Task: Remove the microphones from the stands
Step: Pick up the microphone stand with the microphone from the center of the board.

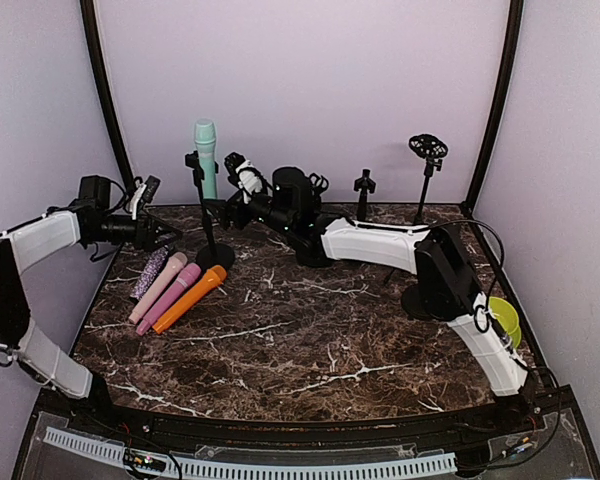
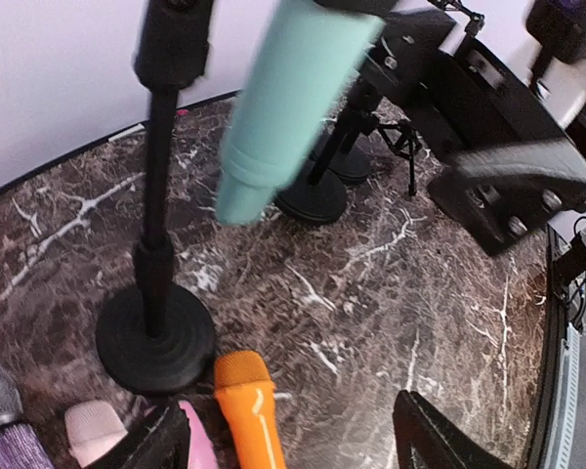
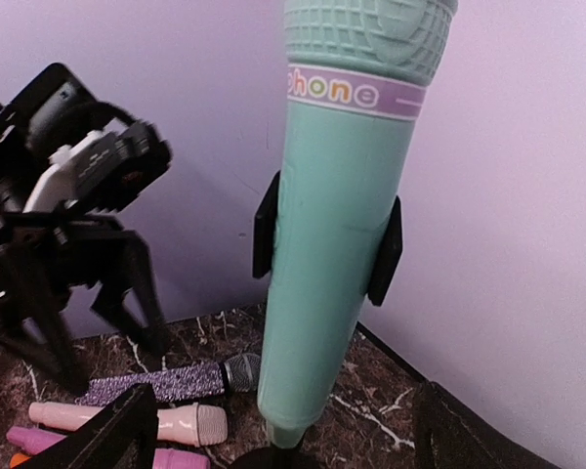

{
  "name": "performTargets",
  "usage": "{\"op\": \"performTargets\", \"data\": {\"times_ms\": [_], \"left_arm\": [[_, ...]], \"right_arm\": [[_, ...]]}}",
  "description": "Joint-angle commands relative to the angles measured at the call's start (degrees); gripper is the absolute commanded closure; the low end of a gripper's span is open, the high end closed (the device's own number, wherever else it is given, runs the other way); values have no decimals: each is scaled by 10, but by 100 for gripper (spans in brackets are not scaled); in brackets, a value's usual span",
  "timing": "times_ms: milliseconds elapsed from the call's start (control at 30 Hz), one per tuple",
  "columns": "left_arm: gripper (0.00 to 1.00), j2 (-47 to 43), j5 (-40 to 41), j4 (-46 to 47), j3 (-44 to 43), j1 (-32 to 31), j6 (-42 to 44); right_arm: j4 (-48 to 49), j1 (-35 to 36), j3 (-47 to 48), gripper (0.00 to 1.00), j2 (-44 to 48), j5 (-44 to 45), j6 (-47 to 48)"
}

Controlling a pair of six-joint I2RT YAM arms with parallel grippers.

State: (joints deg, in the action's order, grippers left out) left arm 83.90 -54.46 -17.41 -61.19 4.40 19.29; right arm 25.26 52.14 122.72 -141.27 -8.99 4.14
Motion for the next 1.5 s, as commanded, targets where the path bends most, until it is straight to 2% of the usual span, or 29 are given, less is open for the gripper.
{"op": "performTargets", "data": {"times_ms": [0, 133, 233, 300, 400, 500, 633, 800, 1033, 1167, 1333, 1400, 1467], "left_arm": [[27, 104, -38, 29, -127, -3, 40], [28, 191, -50, 63, -215, -24, 32], [30, 227, -92, 88, -249, -26, 17], [30, 241, -136, 55, -268, -29, 72], [32, 251, -157, -5, -281, -35, 147], [40, 264, -160, -9, -286, -38, 169], [58, 272, -167, -1, -289, -38, 185], [69, 279, -150, -8, -292, -38, 206], [80, 282, -119, 31, -279, -60, 190], [81, 294, -117, 104, -282, -64, 98], [82, 309, -116, 78, -314, -64, 98], [87, 309, -116, 74, -314, -64, 102], [99, 309, -117, 79, -314, -66, 95]], "right_arm": [[36, 4, -96, 9, 119, -4, -1], [83, 13, -286, 7, 246, 24, -11], [86, 24, -379, 7, 330, 39, -21], [83, 36, -429, 7, 377, 54, -27], [66, 47, -476, 9, 436, 76, -37], [37, 55, -498, 11, 474, 97, -47], [14, 69, -524, 14, 516, 122, -60], [-3, 81, -539, 15, 544, 141, -68], [-22, 85, -535, 17, 549, 154, -70], [-31, 86, -537, 18, 556, 164, -72], [-29, 89, -553, 19, 572, 177, -78], [-27, 89, -560, 19, 579, 184, -78], [-28, 90, -563, 19, 583, 188, -79]]}}
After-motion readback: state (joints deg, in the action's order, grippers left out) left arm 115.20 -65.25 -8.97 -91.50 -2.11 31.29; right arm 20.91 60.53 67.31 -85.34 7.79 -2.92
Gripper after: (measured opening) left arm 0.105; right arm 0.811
